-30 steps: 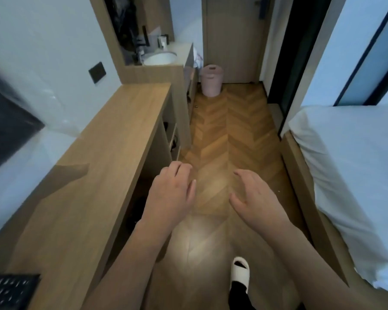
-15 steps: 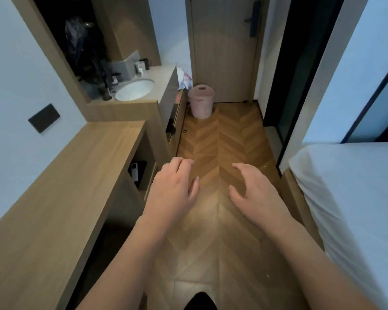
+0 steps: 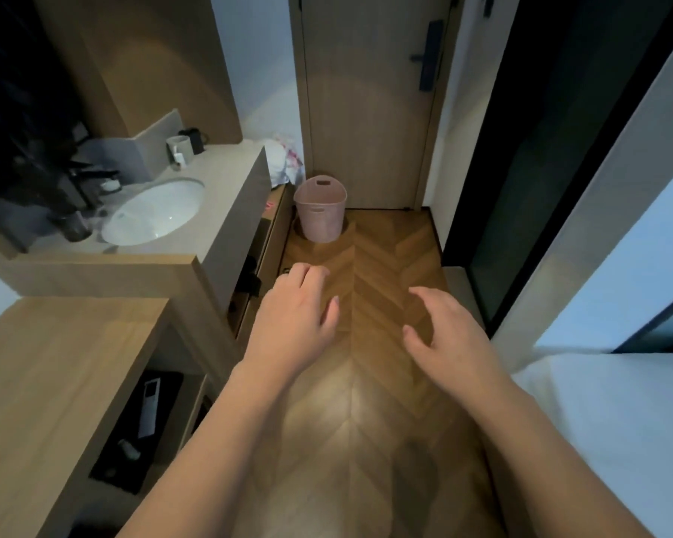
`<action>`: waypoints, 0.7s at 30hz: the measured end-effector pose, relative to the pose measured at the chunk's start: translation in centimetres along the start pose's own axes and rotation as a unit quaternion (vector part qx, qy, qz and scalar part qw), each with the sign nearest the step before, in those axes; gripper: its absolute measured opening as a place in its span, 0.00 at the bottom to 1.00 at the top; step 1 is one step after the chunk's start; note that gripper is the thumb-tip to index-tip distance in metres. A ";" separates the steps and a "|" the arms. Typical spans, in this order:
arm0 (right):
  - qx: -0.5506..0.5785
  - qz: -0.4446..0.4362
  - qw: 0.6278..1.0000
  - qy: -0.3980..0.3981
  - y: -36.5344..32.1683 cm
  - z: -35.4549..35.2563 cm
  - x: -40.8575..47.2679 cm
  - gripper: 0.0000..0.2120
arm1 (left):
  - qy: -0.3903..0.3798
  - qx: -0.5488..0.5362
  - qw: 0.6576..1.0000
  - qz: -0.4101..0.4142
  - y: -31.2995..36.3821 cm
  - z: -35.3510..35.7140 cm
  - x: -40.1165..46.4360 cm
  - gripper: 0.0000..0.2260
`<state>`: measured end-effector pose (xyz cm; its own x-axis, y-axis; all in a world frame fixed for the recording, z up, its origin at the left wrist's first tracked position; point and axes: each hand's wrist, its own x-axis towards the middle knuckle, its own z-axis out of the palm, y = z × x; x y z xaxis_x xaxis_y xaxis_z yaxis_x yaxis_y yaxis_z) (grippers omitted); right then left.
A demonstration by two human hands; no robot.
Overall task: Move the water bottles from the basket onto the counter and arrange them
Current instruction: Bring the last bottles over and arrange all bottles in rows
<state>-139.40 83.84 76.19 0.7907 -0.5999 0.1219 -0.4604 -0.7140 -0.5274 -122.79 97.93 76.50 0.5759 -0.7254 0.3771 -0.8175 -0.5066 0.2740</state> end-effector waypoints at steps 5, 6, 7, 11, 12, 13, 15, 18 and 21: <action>0.021 0.031 0.999 -0.015 6.4 0.5 12.5 0.28 | -0.075 0.014 0.996 0.034 0.6 7.5 11.7 0.17; 0.023 0.027 0.999 -0.014 7.8 0.8 15.4 0.27 | -0.080 0.020 0.996 0.030 0.3 9.1 14.4 0.17; 0.026 0.021 0.999 -0.011 9.2 1.0 18.3 0.27 | -0.079 0.022 0.996 0.023 -0.1 10.6 17.2 0.16; 0.035 0.020 0.999 -0.008 13.6 -0.4 31.0 0.27 | -0.053 0.015 0.998 -0.005 -1.5 14.4 28.5 0.14; 0.038 0.022 0.999 -0.008 14.3 -1.2 34.1 0.27 | -0.044 0.010 0.999 -0.010 -1.7 14.7 31.3 0.14; 0.039 0.020 0.999 -0.006 14.9 -1.9 37.2 0.27 | -0.034 0.008 0.999 -0.018 -2.0 14.9 34.1 0.14; 0.045 0.009 0.999 0.002 15.7 -3.0 43.3 0.27 | -0.011 0.003 0.999 -0.042 -2.8 15.6 39.4 0.13; 0.057 0.006 0.998 -0.011 17.2 -3.3 51.1 0.26 | -0.005 0.000 0.997 -0.072 -4.2 18.2 45.8 0.14; 0.049 -0.001 0.998 -0.044 19.5 -2.5 58.0 0.26 | -0.029 -0.009 0.996 -0.082 -5.8 22.6 51.1 0.14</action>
<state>-103.54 34.24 75.08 0.8258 -0.5617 0.0515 -0.4207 -0.6742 -0.6070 -88.79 53.24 74.23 0.7004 -0.6590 0.2742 -0.7114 -0.6131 0.3436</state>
